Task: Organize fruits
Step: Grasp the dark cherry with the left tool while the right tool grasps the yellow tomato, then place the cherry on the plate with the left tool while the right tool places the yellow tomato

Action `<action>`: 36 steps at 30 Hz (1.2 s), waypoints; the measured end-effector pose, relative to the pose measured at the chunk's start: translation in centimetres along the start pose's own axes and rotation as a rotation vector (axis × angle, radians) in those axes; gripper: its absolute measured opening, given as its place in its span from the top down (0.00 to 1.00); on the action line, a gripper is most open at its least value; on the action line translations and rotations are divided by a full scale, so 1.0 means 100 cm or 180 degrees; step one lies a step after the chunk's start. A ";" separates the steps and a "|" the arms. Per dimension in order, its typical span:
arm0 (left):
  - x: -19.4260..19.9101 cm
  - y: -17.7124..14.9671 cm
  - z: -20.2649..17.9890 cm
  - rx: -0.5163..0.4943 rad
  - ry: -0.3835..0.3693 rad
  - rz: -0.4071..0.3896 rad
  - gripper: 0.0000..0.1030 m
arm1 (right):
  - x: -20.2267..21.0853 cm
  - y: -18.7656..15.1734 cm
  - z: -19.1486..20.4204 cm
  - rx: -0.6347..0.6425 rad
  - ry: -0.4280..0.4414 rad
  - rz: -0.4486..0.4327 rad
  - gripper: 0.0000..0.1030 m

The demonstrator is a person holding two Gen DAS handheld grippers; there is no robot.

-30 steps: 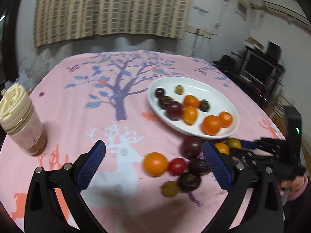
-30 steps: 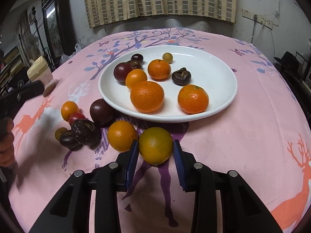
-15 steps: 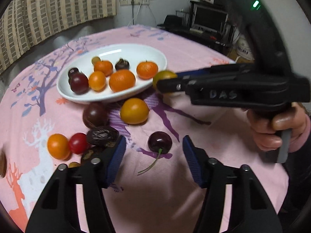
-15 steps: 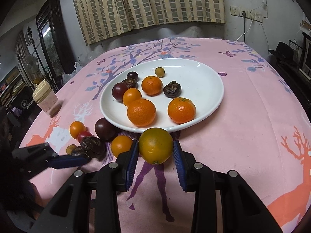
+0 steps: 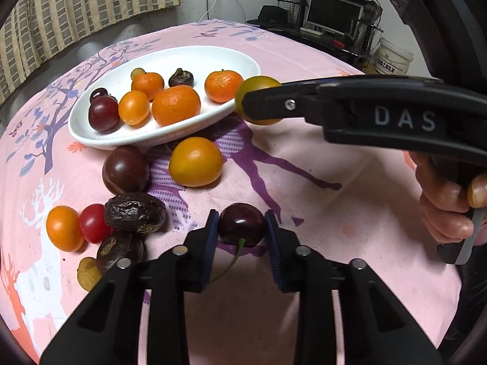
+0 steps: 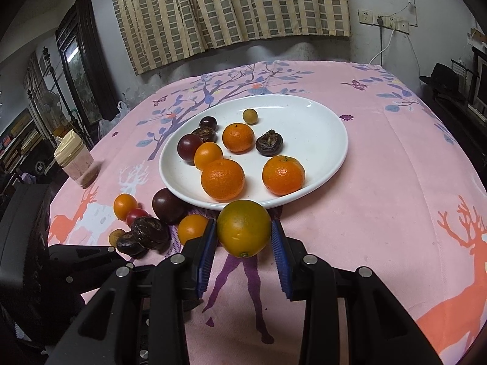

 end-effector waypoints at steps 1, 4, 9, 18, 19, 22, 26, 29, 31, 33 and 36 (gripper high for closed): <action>0.001 -0.001 -0.001 -0.0011 -0.0007 0.0003 0.71 | 0.000 0.000 0.000 0.0000 0.0004 -0.0002 0.65; 0.007 -0.001 -0.001 -0.0006 -0.0036 -0.0027 0.71 | 0.000 -0.001 0.001 0.0014 0.0008 -0.0003 0.65; 0.036 0.010 0.007 0.0136 -0.0218 -0.0249 0.71 | 0.003 -0.001 0.002 0.0045 -0.0040 -0.0034 0.65; 0.069 0.061 0.050 0.0233 -0.0186 -0.0560 0.71 | 0.021 0.023 0.006 -0.0005 -0.0007 -0.0375 0.65; 0.069 0.071 0.058 0.0249 -0.0150 -0.0600 0.71 | 0.021 0.030 0.005 -0.0015 -0.0024 -0.0426 0.65; 0.063 0.104 0.082 0.0345 -0.0067 -0.0664 0.71 | 0.016 0.057 0.001 -0.0086 -0.0093 -0.0575 0.64; 0.037 0.145 0.117 0.0537 0.0056 -0.0601 0.71 | -0.003 0.088 -0.013 -0.0185 -0.0184 -0.0616 0.64; 0.016 0.160 0.133 0.0597 0.0147 -0.0484 0.71 | -0.027 0.101 -0.024 -0.0249 -0.0219 -0.0502 0.64; 0.007 0.165 0.143 0.0646 0.0261 -0.0429 0.68 | -0.043 0.103 -0.028 -0.0267 -0.0193 -0.0405 0.63; 0.007 0.167 0.152 0.0744 0.0367 -0.0456 0.36 | -0.048 0.099 -0.028 -0.0251 -0.0193 -0.0355 0.57; 0.022 0.160 0.160 0.0904 0.0384 -0.0600 0.17 | -0.037 0.097 -0.026 -0.0211 -0.0222 -0.0437 0.52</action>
Point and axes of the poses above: each gripper's, at about its wrist camera, not at the fingertips, and x roughly against the way its jaws point, z to its left, y to its top, the point moved 9 cm from there along -x, roughly the way its jaws point, and after that the axes turned 6 degrees about z, right-handed, at the moved point
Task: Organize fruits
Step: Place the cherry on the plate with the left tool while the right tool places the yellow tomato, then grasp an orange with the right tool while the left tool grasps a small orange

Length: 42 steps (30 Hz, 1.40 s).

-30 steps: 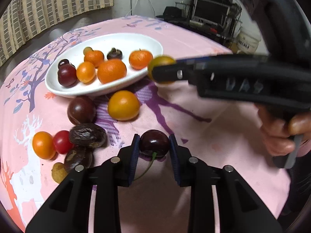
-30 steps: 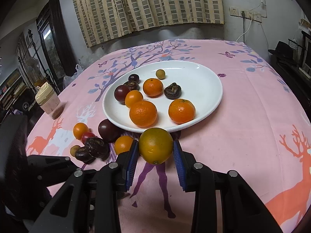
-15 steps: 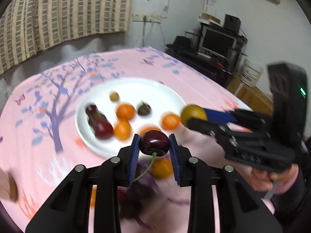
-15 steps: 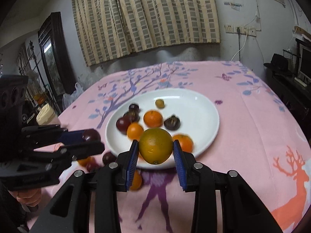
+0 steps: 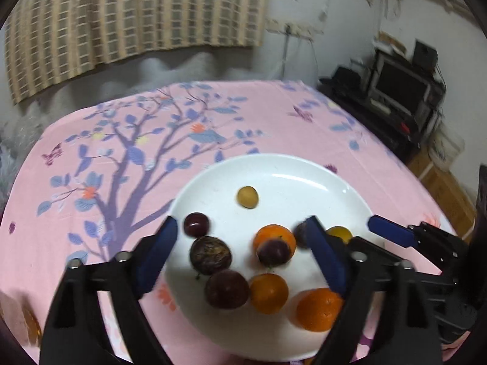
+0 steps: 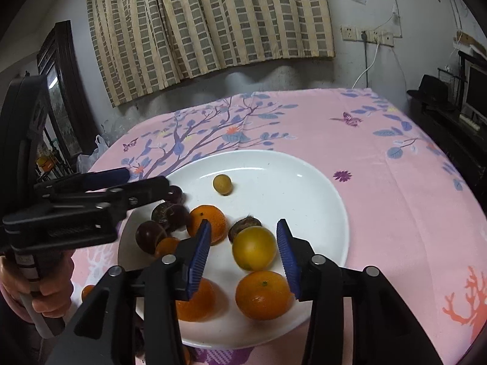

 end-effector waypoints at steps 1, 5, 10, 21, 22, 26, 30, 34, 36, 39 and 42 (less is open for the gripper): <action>0.005 -0.003 0.003 0.0026 -0.0016 0.0009 0.16 | 0.006 0.000 0.002 0.0001 0.0024 -0.0038 0.51; 0.039 -0.024 0.022 0.0193 0.0022 -0.0046 0.07 | 0.031 -0.007 0.015 0.0032 0.0156 -0.0129 0.50; 0.076 -0.068 0.048 0.0389 0.0225 -0.0177 0.05 | 0.040 -0.037 0.036 0.0095 0.0343 -0.0005 0.48; 0.081 -0.132 0.105 0.0910 0.0430 -0.0016 0.05 | 0.036 -0.091 0.053 0.0244 0.0283 0.0383 0.49; 0.083 -0.132 0.106 0.0938 0.0409 -0.0025 0.05 | 0.035 -0.093 0.054 0.0268 0.0266 0.0397 0.49; 0.088 -0.132 0.107 0.0984 0.0360 -0.0057 0.05 | 0.026 -0.100 0.055 0.0319 0.0237 0.0514 0.51; 0.090 -0.132 0.107 0.1001 0.0333 -0.0060 0.05 | 0.019 -0.105 0.058 0.0358 0.0238 0.0598 0.52; 0.091 -0.132 0.106 0.1025 0.0302 -0.0052 0.05 | 0.015 -0.107 0.062 0.0408 0.0243 0.0638 0.53; 0.091 -0.131 0.107 0.1019 0.0313 -0.0056 0.05 | 0.012 -0.109 0.064 0.0435 0.0224 0.0664 0.53; 0.090 -0.131 0.107 0.1023 0.0310 -0.0051 0.05 | 0.009 -0.110 0.066 0.0468 0.0214 0.0690 0.56; 0.091 -0.131 0.108 0.1028 0.0312 -0.0046 0.05 | 0.006 -0.111 0.068 0.0498 0.0213 0.0715 0.63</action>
Point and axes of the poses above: each gripper's, at about its wrist camera, not at the fingertips, and x roughly against the way its jaws point, z to its left, y to its top, the point moved 9 cm from there along -x, roughly the way its jaws point, and after that the axes turned 6 degrees about z, right-handed, at the moved point
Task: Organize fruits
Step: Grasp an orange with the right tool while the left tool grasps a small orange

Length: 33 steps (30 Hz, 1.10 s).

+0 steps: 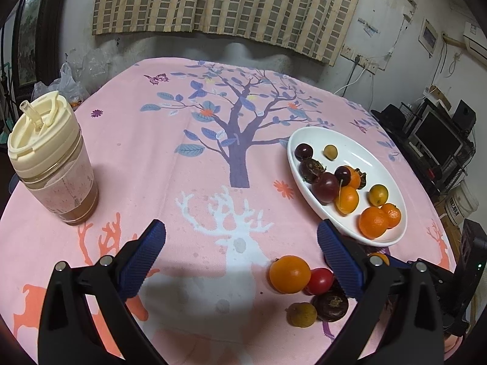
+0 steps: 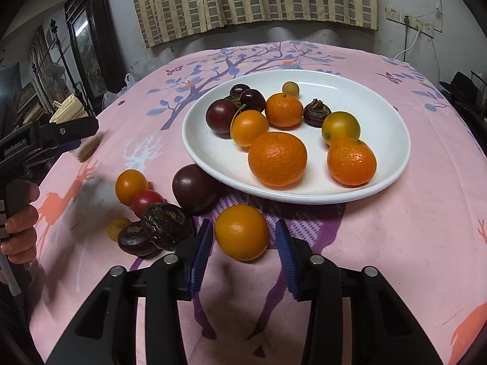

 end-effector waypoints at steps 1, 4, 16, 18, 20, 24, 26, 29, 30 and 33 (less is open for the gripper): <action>0.000 0.000 0.000 -0.0003 0.0010 -0.0005 0.05 | -0.001 -0.001 0.001 0.0011 0.0016 0.0006 0.63; 0.000 0.000 0.001 -0.0012 0.0011 0.0004 0.05 | 0.000 -0.001 0.002 0.0038 -0.0008 -0.0005 0.64; -0.022 -0.032 -0.036 -0.0520 -0.0449 0.0542 0.37 | 0.007 0.002 -0.015 -0.0211 -0.0003 -0.0055 0.64; -0.026 -0.037 -0.040 -0.0569 -0.0453 0.0594 0.39 | 0.007 0.002 -0.015 -0.0207 -0.0009 -0.0056 0.64; -0.029 -0.040 -0.043 -0.0581 -0.0477 0.0652 0.48 | 0.007 0.001 -0.015 -0.0203 -0.0015 -0.0053 0.64; -0.037 -0.045 -0.042 -0.0562 -0.0472 0.0760 0.49 | 0.007 0.002 -0.015 -0.0201 -0.0021 -0.0051 0.64; -0.041 -0.047 -0.041 -0.0552 -0.0463 0.0810 0.49 | 0.007 0.002 -0.015 -0.0204 -0.0020 -0.0054 0.64; -0.045 -0.049 -0.041 -0.0525 -0.0525 0.0845 0.49 | 0.006 0.002 -0.015 -0.0207 -0.0023 -0.0057 0.64; -0.046 -0.050 -0.041 -0.0525 -0.0536 0.0858 0.49 | 0.006 0.002 -0.015 -0.0206 -0.0021 -0.0056 0.64; -0.050 -0.050 -0.042 -0.0529 -0.0575 0.0845 0.49 | 0.006 0.001 -0.015 -0.0199 -0.0027 -0.0049 0.64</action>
Point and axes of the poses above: each gripper's, at about its wrist camera, not at the fingertips, and x roughly against the way its jaws point, z to its left, y to its top, the point moved 9 cm from there along -x, roughly the way its jaws point, and after that the axes turned 6 degrees about z, right-handed, at the moved point
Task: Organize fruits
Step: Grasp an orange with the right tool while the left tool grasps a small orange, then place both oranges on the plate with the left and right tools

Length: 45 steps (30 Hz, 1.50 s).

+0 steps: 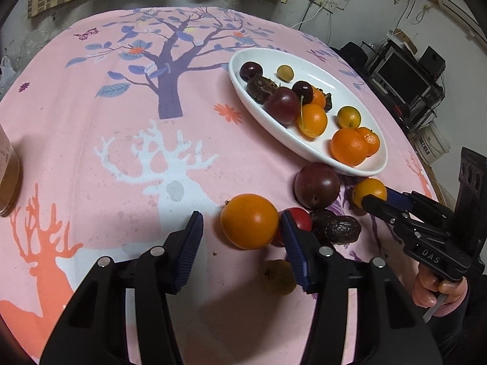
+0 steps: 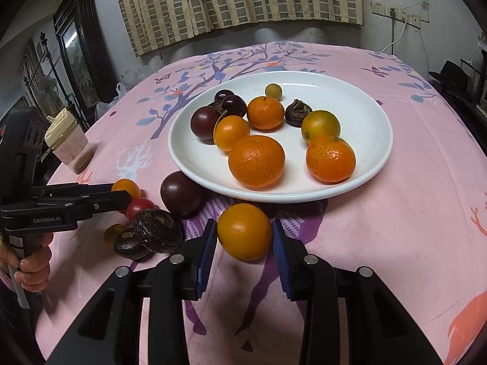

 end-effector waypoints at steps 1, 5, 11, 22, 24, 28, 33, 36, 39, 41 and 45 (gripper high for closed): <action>0.000 0.001 0.000 0.0011 -0.0014 -0.0012 0.50 | 0.000 0.000 0.000 0.0003 -0.0002 0.0002 0.64; 0.000 0.001 -0.006 -0.0043 -0.0075 -0.0044 0.61 | 0.001 0.000 0.001 0.0015 -0.0005 -0.0009 0.64; 0.003 0.001 -0.005 -0.0041 0.0070 -0.0099 0.62 | 0.003 0.000 -0.002 -0.0010 -0.0007 -0.0035 0.64; 0.046 0.017 -0.017 -0.0125 -0.0016 -0.0484 0.62 | 0.034 0.010 0.012 0.0041 0.0184 -0.0371 0.64; 0.054 0.035 -0.031 -0.0196 -0.0121 -0.0563 0.62 | 0.044 0.024 0.011 0.0040 0.0154 -0.0540 0.64; 0.052 0.082 -0.061 -0.0430 -0.0058 -0.0763 0.62 | 0.050 0.063 -0.006 -0.0060 -0.0126 -0.0799 0.64; 0.014 0.129 -0.084 -0.0537 0.0030 -0.0678 0.62 | 0.027 0.094 -0.041 -0.0236 -0.0320 -0.0789 0.64; -0.010 0.148 -0.089 -0.0571 0.0101 -0.0581 0.62 | 0.015 0.102 -0.056 -0.0337 -0.0263 -0.0737 0.64; -0.026 0.158 -0.089 -0.0583 0.0243 -0.0509 0.61 | 0.009 0.105 -0.065 -0.0336 -0.0267 -0.0731 0.60; -0.024 0.159 -0.084 -0.0546 0.0398 -0.0527 0.27 | 0.010 0.103 -0.067 -0.0372 -0.0222 -0.0703 0.52; 0.016 0.152 -0.068 -0.0377 0.0473 -0.0870 0.11 | 0.031 0.100 -0.052 -0.0240 -0.0169 -0.0841 0.48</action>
Point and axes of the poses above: each gripper's, at about its wrist camera, not at the fingertips, and x roughly against the way its jaws point, z to its left, y to its top, the point moved 9 cm from there along -x, roughly the way its jaws point, and after that the axes turned 6 degrees about z, right-handed, at the moved point
